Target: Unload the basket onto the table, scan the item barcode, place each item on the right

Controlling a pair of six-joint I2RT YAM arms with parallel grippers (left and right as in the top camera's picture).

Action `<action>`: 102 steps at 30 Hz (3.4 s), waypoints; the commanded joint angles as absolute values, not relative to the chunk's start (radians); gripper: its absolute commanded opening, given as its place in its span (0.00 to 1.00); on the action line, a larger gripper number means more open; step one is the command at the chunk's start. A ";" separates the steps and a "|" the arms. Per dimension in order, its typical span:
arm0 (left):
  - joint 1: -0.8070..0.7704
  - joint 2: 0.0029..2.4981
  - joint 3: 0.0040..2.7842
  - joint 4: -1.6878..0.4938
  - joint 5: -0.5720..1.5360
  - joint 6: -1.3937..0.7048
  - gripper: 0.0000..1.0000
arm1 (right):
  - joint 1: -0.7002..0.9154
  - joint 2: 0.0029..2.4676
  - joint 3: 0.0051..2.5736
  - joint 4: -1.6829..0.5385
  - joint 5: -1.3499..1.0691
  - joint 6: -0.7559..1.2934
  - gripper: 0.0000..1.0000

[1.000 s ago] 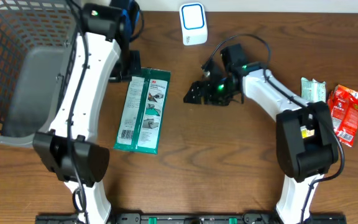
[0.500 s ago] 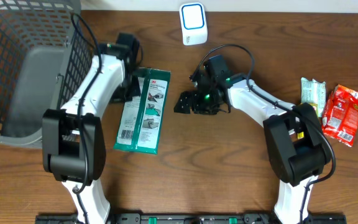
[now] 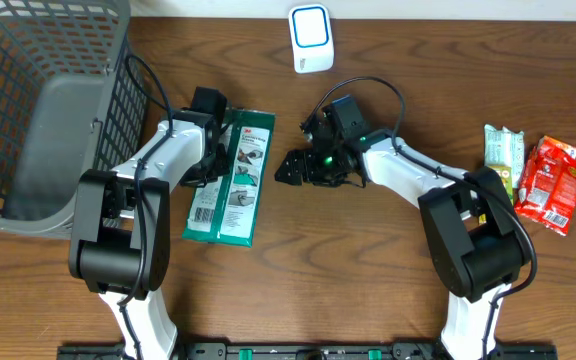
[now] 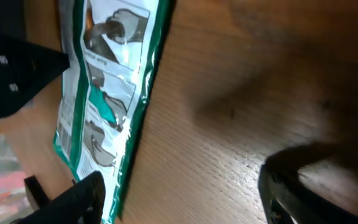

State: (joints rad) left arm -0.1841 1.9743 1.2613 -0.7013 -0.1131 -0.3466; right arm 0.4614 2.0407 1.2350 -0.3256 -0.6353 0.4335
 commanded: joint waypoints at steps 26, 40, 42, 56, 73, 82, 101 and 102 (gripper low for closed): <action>-0.302 2.020 1.193 -0.710 0.172 -0.451 0.21 | 0.542 2.043 1.036 -0.049 -0.659 0.639 0.63; -0.374 2.020 1.193 -0.670 0.172 -0.451 0.26 | 0.542 2.043 1.036 -0.033 -0.738 0.559 0.28; -0.385 2.020 1.193 -0.667 0.172 -0.451 0.26 | 0.542 2.043 1.036 -0.032 -0.737 0.535 0.20; -0.316 1.802 1.197 -0.694 0.164 -0.447 0.20 | 0.529 1.990 1.036 -0.065 -0.750 0.361 0.01; -0.124 1.264 1.216 -0.833 0.159 -0.226 0.44 | 0.509 1.539 1.036 -0.513 -0.244 0.067 0.01; -0.080 1.257 1.215 -0.830 0.097 -0.222 0.88 | 0.509 1.405 1.036 -0.615 -0.210 -0.086 0.01; -0.080 1.257 1.215 -0.830 0.097 -0.222 0.88 | 0.499 1.549 1.739 -1.028 0.224 -0.336 0.01; -0.080 1.257 1.215 -0.830 0.097 -0.222 0.88 | 0.500 1.571 1.789 -1.015 0.234 -0.384 0.01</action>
